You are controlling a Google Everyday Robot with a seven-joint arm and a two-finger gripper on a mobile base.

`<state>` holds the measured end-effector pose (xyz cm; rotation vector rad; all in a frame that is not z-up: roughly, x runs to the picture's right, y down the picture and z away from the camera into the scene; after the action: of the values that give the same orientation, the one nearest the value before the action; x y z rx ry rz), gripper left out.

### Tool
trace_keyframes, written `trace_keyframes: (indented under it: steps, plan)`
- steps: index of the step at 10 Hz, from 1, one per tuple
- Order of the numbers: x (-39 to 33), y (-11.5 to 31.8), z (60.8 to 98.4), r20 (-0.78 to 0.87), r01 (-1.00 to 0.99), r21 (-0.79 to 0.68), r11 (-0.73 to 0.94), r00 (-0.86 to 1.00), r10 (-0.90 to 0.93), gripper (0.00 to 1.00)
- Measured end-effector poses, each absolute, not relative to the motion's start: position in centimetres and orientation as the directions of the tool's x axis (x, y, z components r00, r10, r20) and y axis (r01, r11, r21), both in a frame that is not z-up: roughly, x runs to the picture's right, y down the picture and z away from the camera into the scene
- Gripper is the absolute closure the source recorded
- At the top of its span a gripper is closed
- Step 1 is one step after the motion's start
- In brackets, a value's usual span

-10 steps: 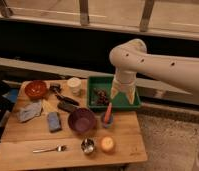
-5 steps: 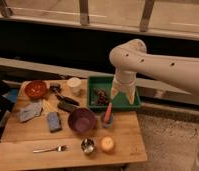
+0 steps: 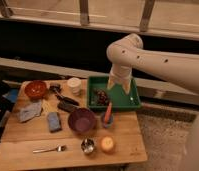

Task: Wipe table surface with brush

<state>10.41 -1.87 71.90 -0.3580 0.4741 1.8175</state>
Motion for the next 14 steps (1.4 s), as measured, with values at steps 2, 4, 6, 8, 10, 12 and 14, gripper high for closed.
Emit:
trace_keyframes:
  steps: [2,4,6,8,10,12,14]
  plan:
    - [6.3,-4.9,73.5,-0.466,-0.970,0.031,-0.240,-0.226,0.856,0.35]
    - [4.4,-5.7,73.6,-0.467,-0.972,-0.013,-0.235,-0.202,0.861,0.35]
    - [4.9,-5.7,73.6,-0.463,-0.972,-0.005,-0.235,-0.206,0.862,0.35]
    - [4.5,-5.7,73.6,-0.461,-0.971,-0.020,-0.239,-0.203,0.864,0.35]
    - [2.8,-4.7,74.2,-0.467,-0.958,-0.089,-0.273,-0.202,0.861,0.35]
    - [-1.2,-4.0,75.5,-0.486,-0.953,-0.162,-0.258,-0.150,0.861,0.35]
    - [-6.1,-3.9,76.9,-0.497,-0.941,-0.246,-0.232,-0.083,0.864,0.35]
